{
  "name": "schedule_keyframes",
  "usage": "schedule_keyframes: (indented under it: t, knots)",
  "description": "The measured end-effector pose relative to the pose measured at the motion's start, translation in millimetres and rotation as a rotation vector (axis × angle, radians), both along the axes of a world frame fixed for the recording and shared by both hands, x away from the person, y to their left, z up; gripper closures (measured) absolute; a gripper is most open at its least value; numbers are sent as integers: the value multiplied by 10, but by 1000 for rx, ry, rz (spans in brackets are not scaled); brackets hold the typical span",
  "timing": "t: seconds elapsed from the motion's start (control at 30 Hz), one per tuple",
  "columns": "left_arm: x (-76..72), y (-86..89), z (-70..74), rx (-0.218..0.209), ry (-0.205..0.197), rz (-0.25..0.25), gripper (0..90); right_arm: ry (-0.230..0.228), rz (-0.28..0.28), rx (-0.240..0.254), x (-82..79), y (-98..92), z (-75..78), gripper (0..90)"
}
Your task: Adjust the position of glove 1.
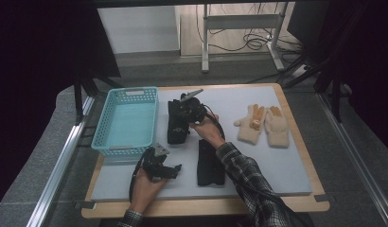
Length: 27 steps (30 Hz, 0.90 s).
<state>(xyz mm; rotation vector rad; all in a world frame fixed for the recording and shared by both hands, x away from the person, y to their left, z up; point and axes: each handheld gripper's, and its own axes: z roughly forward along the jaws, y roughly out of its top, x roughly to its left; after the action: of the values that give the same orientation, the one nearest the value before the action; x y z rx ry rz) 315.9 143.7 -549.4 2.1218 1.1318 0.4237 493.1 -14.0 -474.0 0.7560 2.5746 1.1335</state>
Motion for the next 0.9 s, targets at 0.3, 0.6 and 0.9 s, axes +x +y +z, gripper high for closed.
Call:
schedule_keyframes:
  t: [0.3, 0.6, 0.9]
  knots:
    - [1, 0, -2, -1, -1, 0, 58, -2, -1, 38, -141, -238, 245, 872]
    - [0, -6, -5, -9, -3, 5, 58, -3, 5, 50, -367, -448, 407, 871]
    - [1, -4, -3, -6, -3, 4, 57, -1, -3, 69, -651, -701, 511, 871]
